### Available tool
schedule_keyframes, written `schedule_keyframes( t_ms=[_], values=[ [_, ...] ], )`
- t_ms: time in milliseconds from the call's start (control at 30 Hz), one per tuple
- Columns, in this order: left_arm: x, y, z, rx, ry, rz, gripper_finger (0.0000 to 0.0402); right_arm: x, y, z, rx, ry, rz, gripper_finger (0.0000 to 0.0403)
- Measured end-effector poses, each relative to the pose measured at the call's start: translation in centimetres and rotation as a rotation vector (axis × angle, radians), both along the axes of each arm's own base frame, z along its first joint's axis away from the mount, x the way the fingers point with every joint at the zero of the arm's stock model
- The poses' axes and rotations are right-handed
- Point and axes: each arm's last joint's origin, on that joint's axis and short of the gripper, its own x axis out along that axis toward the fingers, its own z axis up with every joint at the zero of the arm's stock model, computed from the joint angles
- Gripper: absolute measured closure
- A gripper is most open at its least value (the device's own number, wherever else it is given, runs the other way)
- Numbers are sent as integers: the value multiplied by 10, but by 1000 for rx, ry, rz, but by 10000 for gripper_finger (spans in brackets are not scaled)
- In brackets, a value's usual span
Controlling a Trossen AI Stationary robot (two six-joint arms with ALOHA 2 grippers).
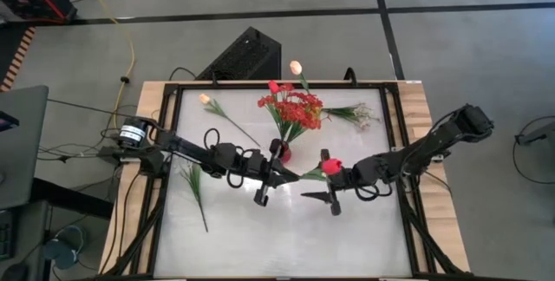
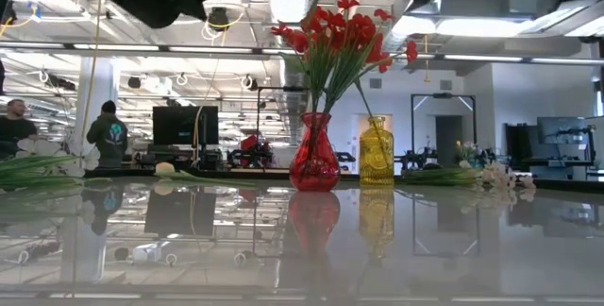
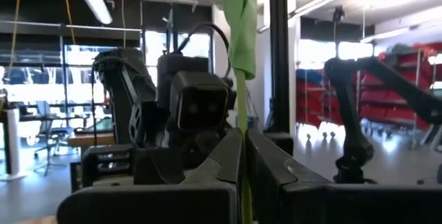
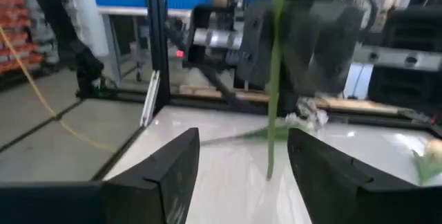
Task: Sort flowers into vase by color
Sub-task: Put the red tulip into the red vase
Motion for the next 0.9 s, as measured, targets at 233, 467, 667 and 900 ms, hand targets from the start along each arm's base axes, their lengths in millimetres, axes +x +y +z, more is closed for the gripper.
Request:
schedule_keyframes(
  t_ms=[233,467,667,900],
  values=[
    [17,-4,16,88,34,28,401,2,-4,7,-13,-65,74,150],
    [28,-5,24,137,94,59,401,3,-7,8,-82,-95,47,162],
    [29,-1,26,120,94,83,401,3,-9,8,-112,-84,-23,218],
    [29,-1,26,100,95,82,401,-1,-9,10,-143,-73,-63,380]
  ],
)
